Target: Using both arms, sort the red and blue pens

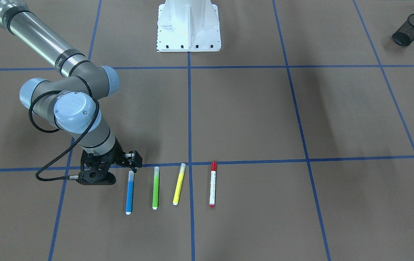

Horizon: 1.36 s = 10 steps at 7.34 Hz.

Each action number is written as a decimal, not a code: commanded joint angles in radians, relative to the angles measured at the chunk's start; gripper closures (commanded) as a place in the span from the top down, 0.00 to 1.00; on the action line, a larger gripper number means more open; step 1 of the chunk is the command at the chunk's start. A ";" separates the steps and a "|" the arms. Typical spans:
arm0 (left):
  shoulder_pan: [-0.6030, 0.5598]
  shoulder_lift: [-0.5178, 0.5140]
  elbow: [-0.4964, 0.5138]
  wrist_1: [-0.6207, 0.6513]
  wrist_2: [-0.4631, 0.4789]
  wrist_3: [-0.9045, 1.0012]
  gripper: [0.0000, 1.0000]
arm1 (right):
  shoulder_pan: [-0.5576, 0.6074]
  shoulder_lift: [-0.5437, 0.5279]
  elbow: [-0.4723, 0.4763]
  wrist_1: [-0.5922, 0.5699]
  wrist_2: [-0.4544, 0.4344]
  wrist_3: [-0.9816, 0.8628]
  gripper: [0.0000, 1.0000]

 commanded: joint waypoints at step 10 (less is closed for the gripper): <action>0.000 0.001 -0.009 -0.014 0.000 -0.003 1.00 | -0.027 0.039 -0.118 0.134 -0.064 0.071 0.29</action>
